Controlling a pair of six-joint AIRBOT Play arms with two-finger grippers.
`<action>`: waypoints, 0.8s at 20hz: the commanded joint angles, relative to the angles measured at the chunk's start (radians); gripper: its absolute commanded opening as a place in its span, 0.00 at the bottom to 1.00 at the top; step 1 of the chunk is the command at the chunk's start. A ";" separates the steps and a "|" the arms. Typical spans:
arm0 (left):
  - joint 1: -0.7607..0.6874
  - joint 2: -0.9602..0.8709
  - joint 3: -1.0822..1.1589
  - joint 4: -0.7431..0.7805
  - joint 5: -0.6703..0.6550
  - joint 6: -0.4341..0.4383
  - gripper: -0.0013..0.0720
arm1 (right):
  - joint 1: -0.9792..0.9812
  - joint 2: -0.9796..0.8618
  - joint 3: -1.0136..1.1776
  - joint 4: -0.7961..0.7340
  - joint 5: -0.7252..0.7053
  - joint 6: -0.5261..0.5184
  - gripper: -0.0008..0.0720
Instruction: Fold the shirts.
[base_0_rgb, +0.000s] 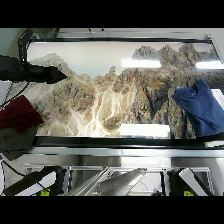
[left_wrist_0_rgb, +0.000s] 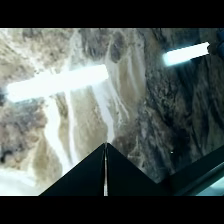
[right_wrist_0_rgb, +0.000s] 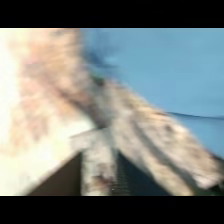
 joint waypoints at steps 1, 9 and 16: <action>0.000 0.006 0.054 0.000 0.024 -0.032 0.04 | 0.209 0.064 0.020 0.094 0.005 -0.097 0.04; -0.236 0.371 -0.556 0.004 -0.138 -0.101 0.04 | 0.747 0.282 -0.385 0.055 -0.244 -0.201 0.04; -0.400 0.604 -0.933 0.000 -0.295 -0.243 0.04 | 0.874 0.375 -0.607 0.063 -0.344 -0.251 0.04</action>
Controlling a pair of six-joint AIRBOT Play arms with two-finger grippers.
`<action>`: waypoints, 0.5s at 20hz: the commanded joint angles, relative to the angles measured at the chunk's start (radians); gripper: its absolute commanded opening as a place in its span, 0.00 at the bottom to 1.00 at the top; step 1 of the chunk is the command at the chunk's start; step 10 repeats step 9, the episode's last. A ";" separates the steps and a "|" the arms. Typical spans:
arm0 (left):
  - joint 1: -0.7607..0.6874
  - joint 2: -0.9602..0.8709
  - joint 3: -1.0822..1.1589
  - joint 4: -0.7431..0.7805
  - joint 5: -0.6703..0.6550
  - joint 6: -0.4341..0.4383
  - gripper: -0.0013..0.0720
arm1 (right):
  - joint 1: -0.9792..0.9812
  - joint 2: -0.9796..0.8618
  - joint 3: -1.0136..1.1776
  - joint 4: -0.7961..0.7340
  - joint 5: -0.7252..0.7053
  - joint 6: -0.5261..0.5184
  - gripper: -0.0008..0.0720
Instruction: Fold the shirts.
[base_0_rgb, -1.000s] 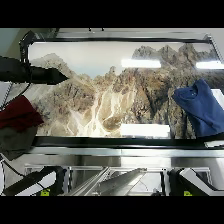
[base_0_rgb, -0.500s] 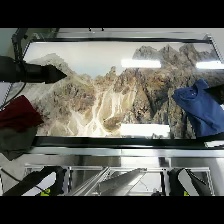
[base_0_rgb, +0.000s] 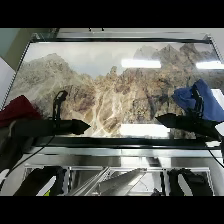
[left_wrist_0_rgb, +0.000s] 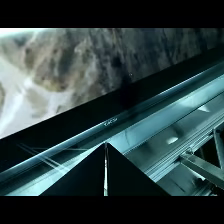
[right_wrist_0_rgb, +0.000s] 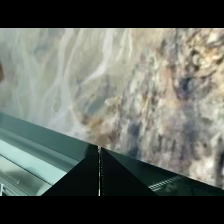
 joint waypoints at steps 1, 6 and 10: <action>-0.042 0.094 -0.116 -0.002 -0.063 -0.080 0.04 | 0.037 0.023 -0.051 0.017 -0.032 -0.014 0.04; -0.040 0.148 -0.116 0.000 -0.074 -0.085 0.04 | 0.037 0.023 -0.051 0.017 -0.032 -0.014 0.04; -0.040 0.166 -0.116 -0.001 -0.074 -0.085 0.04 | 0.037 0.023 -0.051 0.017 -0.032 -0.014 0.04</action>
